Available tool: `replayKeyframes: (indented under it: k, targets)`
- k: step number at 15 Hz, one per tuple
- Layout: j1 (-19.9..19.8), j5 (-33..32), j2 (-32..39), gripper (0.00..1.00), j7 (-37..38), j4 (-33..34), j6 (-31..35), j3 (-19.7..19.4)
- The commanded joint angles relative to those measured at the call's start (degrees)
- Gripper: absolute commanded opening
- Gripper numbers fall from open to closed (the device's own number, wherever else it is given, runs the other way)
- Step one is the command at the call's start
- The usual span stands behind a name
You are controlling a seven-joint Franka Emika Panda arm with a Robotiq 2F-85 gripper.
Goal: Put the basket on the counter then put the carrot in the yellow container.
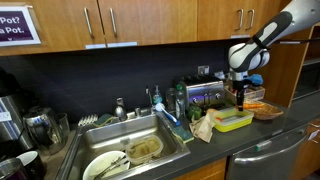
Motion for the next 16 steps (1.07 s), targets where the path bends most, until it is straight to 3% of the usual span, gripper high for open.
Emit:
replayKeyframes:
  k: [1,11,16]
  targets:
    - [1.1,-1.9,0.7,0.18,-5.6,1.1,-0.5,1.3]
    - [3.5,-2.8,4.8,0.18,-20.2,3.7,-1.6,4.5]
    - [4.4,-4.6,7.0,0.18,-23.6,5.1,-2.3,5.6]
